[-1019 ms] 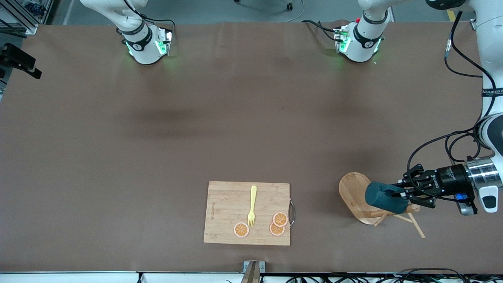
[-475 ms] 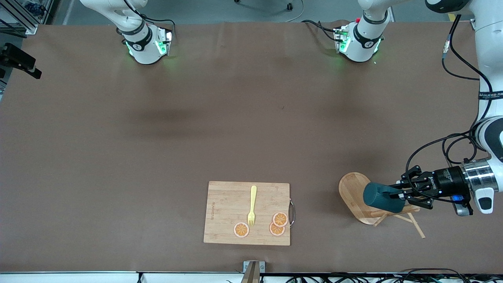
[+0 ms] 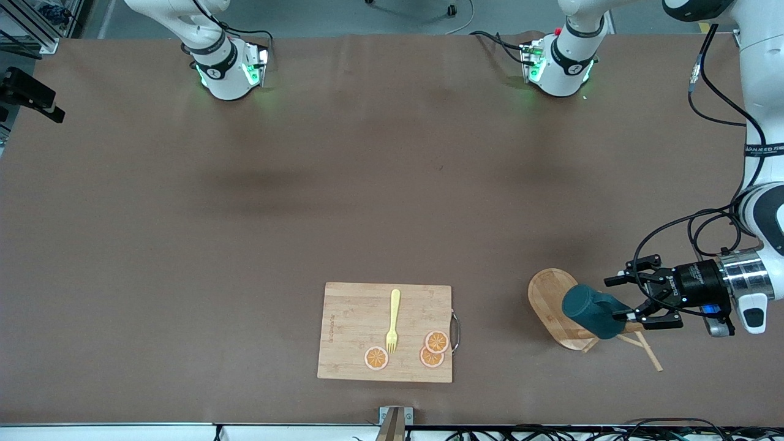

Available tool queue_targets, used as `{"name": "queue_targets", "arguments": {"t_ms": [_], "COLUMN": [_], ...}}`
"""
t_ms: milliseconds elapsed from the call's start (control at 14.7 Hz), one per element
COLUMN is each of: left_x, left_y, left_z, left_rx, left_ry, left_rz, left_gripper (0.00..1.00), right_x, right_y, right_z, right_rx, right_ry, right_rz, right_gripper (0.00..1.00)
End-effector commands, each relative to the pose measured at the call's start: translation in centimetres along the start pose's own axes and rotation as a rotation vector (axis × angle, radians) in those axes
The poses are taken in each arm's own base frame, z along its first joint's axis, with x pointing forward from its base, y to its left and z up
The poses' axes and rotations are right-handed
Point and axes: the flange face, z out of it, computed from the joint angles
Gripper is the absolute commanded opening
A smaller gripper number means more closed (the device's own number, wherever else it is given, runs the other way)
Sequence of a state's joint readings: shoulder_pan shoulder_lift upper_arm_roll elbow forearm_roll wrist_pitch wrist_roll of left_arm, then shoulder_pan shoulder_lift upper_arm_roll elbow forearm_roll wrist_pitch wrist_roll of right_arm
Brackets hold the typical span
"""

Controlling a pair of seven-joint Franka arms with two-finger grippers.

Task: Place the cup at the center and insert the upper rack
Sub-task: 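Open the left gripper to release the mug handle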

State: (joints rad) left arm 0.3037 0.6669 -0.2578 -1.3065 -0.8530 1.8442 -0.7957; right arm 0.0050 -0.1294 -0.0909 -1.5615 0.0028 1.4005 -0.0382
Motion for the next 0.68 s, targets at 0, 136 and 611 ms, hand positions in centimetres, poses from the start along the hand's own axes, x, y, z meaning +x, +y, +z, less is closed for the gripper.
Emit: {"name": "queue_targets", "arguments": {"t_ms": [0, 136, 611], "left_x": [-4.9, -9.1, -23.2], "left_y": [1.6, 2.2, 0.5], "left_z": [-2.7, -4.2, -4.2], "left_rx": [0.01, 0.084, 0.568], "left_ry": [0.073, 0.174, 0.481], "left_rz": [0.094, 0.201, 0.603], "left_gripper": [1.0, 1.0, 1.0], "right_x": [-0.8, -0.7, -0.7], "right_y": [0.3, 0.3, 0.2], "right_z": [-0.3, -0.3, -0.3], "right_rx": [0.017, 0.017, 0.017], "right_ry": [0.006, 0.008, 0.008], "right_rz": [0.003, 0.003, 0.003], "right_gripper": [1.0, 1.0, 1.0]}}
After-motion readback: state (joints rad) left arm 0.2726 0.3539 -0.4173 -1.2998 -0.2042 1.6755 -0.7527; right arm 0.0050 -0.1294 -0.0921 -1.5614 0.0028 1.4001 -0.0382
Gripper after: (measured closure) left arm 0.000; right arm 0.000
